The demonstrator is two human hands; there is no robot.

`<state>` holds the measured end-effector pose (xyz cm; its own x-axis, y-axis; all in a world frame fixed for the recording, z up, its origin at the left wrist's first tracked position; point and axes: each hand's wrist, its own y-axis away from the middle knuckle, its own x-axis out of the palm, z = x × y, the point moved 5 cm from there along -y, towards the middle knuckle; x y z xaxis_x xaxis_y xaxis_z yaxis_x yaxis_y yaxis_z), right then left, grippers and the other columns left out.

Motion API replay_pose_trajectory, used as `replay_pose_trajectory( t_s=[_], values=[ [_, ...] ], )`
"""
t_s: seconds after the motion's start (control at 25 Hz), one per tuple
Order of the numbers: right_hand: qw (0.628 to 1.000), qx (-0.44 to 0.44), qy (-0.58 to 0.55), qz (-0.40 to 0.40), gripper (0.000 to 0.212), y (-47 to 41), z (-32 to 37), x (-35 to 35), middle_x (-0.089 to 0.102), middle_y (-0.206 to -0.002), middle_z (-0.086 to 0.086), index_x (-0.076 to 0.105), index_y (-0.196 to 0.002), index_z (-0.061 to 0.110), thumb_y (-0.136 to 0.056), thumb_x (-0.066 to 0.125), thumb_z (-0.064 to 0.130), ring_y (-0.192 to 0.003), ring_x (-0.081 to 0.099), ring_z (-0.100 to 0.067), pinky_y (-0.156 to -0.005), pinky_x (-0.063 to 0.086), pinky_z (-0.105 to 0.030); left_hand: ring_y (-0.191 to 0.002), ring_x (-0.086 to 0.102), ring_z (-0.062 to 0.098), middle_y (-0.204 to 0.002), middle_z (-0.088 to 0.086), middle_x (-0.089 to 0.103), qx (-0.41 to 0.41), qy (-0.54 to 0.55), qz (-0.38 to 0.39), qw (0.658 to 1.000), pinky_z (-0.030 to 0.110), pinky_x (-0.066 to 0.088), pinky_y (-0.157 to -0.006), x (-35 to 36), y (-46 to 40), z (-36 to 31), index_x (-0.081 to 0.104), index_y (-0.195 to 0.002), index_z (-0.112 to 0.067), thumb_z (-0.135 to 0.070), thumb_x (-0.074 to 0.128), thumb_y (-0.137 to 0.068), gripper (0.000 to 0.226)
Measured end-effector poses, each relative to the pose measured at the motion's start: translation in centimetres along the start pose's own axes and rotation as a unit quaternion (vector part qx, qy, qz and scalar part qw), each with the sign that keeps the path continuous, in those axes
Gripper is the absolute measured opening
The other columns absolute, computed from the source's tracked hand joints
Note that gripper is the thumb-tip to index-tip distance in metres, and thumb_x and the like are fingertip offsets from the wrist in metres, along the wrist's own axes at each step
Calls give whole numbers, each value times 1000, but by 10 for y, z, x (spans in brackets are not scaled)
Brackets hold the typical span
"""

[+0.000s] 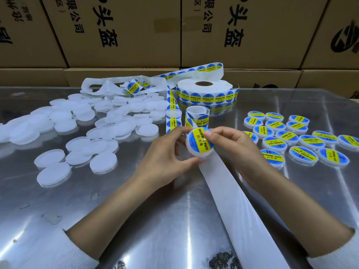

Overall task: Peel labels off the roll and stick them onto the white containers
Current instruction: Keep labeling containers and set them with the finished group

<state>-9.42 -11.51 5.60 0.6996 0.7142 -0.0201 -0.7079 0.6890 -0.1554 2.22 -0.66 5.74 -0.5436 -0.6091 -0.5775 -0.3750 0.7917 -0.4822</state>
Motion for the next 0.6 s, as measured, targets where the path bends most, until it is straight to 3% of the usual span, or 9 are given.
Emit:
replay_pose_trajectory(
  t_s=[0.12,0.2,0.28,0.44,0.6],
  values=[
    [1000,17,-18,4,19,1,0,3,68,-93,-17,67,-89,2,-86,63,20,-77,57,-19,-80,46,-28,-65,48,3,-78,-19,60,25,8,-5,1000,9,37,-61,1,2,-7,53,-109,-43,-30,83,-68,53],
    [997,50,-51,10,17,2,-3,4,67,-93,-15,66,-90,6,-87,61,22,-82,55,-24,-82,42,-34,-65,49,9,-83,-15,64,27,10,3,1000,13,39,-62,2,1,-7,57,-111,-38,-29,81,-72,46],
    [996,68,-51,13,14,2,-5,4,67,-90,-9,65,-88,10,-88,60,22,-85,58,-20,-82,44,-30,-64,48,11,-84,-11,65,20,13,6,1000,18,41,-62,3,0,-6,59,-117,-32,-30,78,-74,47],
    [997,70,-15,-2,13,1,-3,1,65,-82,-2,66,-79,16,-88,61,25,-81,55,-13,-77,40,-26,-61,44,7,-87,-9,66,3,37,3,999,18,44,-64,3,0,-4,46,-130,-38,-24,79,-73,67],
    [998,54,31,-15,21,2,0,0,63,-75,1,62,-68,20,-88,61,24,-71,52,-8,-65,39,-19,-61,43,5,-86,-11,65,-3,58,14,998,17,42,-62,4,-1,-4,51,-123,-37,-23,81,-72,61]
  ],
)
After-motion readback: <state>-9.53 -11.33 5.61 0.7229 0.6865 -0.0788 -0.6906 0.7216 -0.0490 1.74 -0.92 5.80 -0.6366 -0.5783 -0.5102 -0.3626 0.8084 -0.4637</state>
